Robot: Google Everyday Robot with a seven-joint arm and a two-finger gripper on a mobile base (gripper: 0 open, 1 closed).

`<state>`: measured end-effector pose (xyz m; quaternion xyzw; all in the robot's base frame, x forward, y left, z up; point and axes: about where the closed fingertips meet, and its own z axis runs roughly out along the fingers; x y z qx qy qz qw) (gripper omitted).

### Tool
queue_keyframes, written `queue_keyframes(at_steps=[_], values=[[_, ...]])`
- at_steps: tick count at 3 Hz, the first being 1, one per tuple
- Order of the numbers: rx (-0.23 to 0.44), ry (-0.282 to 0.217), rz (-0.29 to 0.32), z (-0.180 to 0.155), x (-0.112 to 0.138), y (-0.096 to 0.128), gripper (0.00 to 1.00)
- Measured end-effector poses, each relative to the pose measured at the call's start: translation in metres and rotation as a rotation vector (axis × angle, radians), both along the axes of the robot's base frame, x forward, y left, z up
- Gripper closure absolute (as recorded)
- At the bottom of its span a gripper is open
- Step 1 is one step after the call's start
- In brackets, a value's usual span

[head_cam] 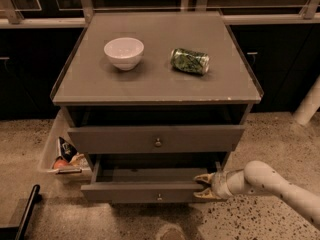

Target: Open middle drawer

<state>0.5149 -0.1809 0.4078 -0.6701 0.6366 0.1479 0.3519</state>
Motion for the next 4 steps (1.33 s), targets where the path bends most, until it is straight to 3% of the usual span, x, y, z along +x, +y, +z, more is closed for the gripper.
queue_keyframes(at_steps=[2, 3, 4], values=[[0.0, 0.0, 0.0, 0.0, 0.0, 0.0, 0.39], [0.031, 0.046, 0.002, -0.014, -0.005, 0.0, 0.16], [0.047, 0.067, -0.001, -0.017, -0.012, -0.003, 0.18]])
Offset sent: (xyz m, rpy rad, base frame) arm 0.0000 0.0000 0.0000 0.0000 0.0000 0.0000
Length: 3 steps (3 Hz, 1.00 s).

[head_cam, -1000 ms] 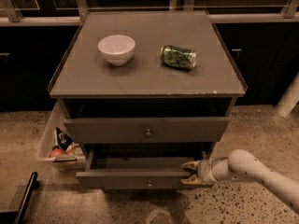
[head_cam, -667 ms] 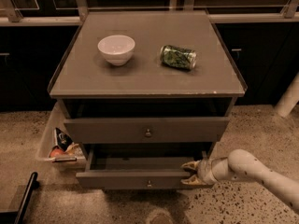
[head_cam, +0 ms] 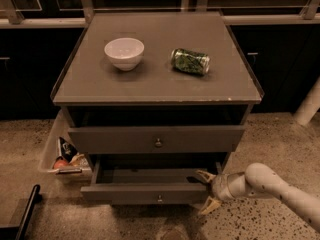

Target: Open middle drawer

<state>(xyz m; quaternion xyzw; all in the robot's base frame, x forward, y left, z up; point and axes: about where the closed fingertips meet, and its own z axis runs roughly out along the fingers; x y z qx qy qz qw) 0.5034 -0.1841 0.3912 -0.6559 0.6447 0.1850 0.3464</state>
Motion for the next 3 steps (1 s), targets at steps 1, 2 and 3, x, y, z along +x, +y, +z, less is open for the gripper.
queue_keyframes(at_steps=[1, 2, 3], values=[[0.023, 0.02, -0.006, -0.0018, -0.017, -0.0108, 0.42], [0.024, 0.018, -0.003, 0.002, -0.0174, -0.0103, 0.65], [0.021, 0.011, -0.003, 0.0075, -0.0251, -0.0139, 0.88]])
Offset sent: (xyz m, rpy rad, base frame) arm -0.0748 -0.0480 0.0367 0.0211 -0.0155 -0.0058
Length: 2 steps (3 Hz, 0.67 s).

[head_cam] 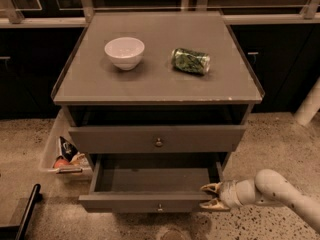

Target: Open middle drawer

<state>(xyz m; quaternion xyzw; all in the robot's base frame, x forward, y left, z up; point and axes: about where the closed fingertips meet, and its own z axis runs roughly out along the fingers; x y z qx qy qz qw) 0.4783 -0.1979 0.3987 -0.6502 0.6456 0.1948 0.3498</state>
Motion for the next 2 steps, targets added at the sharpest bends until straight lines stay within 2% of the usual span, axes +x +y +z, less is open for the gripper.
queue_keyframes(at_steps=[1, 2], values=[[0.0, 0.0, 0.0, 0.0008, -0.001, 0.0003, 1.0], [0.0, 0.0, 0.0, 0.0008, -0.001, 0.0004, 0.83]])
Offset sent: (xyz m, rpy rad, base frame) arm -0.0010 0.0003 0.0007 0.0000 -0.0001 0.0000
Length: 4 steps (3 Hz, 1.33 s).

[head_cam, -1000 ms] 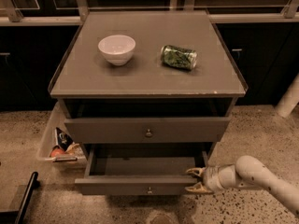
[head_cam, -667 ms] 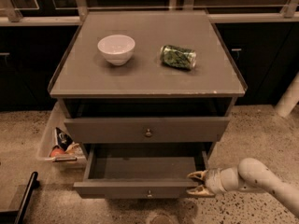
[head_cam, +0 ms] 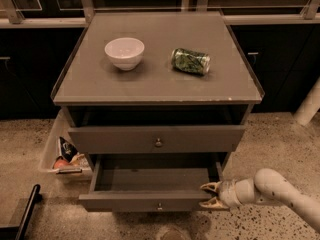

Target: Open middle drawer

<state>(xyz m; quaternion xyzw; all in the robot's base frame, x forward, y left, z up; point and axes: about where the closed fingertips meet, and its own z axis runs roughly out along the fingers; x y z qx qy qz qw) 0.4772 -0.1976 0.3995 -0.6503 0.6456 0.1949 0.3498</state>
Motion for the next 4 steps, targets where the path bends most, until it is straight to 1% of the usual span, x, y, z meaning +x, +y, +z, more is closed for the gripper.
queue_keyframes(at_steps=[1, 2, 3, 4], values=[[0.0, 0.0, 0.0, 0.0, 0.0, 0.0, 0.6], [0.018, 0.008, 0.002, 0.001, 0.001, 0.001, 0.36], [0.058, 0.015, 0.015, 0.004, -0.013, -0.003, 0.39], [0.101, 0.019, 0.047, 0.004, -0.045, -0.01, 0.62]])
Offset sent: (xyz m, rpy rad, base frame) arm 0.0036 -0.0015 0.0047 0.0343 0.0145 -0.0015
